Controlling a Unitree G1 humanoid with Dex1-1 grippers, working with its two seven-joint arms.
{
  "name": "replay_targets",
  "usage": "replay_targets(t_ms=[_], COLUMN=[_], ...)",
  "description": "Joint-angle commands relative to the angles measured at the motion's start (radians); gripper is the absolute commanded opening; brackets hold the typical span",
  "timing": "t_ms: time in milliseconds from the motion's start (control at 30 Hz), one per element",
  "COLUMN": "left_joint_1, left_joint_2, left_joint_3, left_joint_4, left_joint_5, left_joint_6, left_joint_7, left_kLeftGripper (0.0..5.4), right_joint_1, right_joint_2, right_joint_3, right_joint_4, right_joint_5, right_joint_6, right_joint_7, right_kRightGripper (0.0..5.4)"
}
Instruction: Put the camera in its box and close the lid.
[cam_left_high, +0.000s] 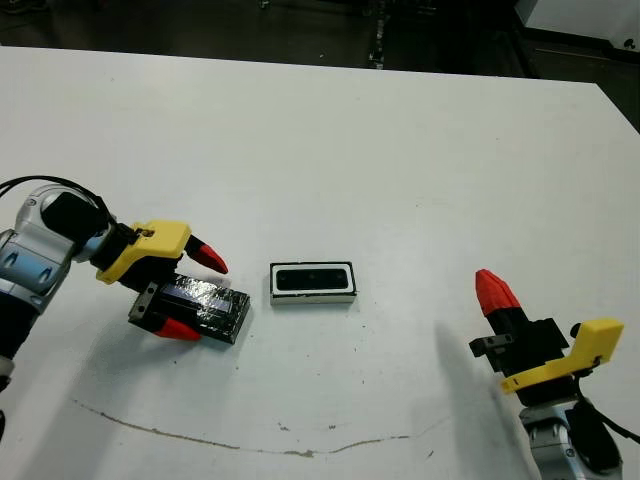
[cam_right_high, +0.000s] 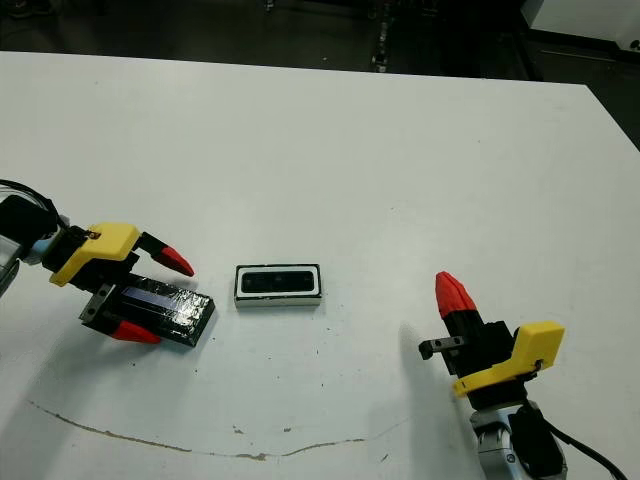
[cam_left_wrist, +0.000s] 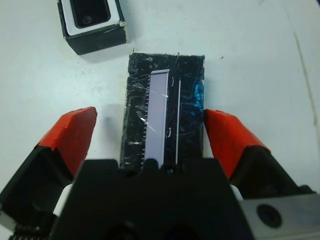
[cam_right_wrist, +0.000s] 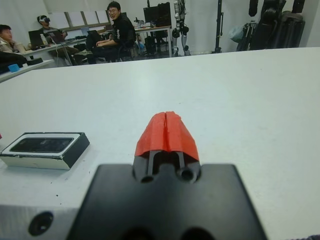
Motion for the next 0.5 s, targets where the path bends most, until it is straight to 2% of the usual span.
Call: replay_targets(t_ms=[33,100,267,400,500], left_joint_1=[0.011,0.018,0.012,0.010,0.016], left_joint_2=[0.017,0.015,0.010,0.008,0.009], left_joint_3=[0.000,0.011,0.015,0.006,0.011], left_joint_4=[0.021,0.026,0.082,0.107,0.092], left_joint_5=[0.015,0.021,-0.013,-0.057,-0.037], left_joint_6=[0.002,-0.034,-0.057,0.015,0.053], left_joint_7=[-0.004,0.002,-0.011,-0.011,-0.009], left_kLeftGripper=[5.40,5.40,5.40,5.40,5.40], right_joint_1=[0.008,0.008,0.006,0.007,0.000], right_joint_2=[-0.022,-0.023,-0.018,-0.019,-0.018], right_joint_3=[-0.002,0.000,-0.001,0.000,-0.004], right_joint_4=[-0.002,-0.001,0.003,-0.003,0.015], right_joint_5=[-0.002,-0.015,-0.010,-0.005,0.013], right_joint_6=[0.019,0.012,0.010,0.020,0.007], right_joint_7=[-0.002,-0.007,-0.003,-0.005,0.016], right_kRightGripper=[0.00,0.00,0.00,0.00,0.00])
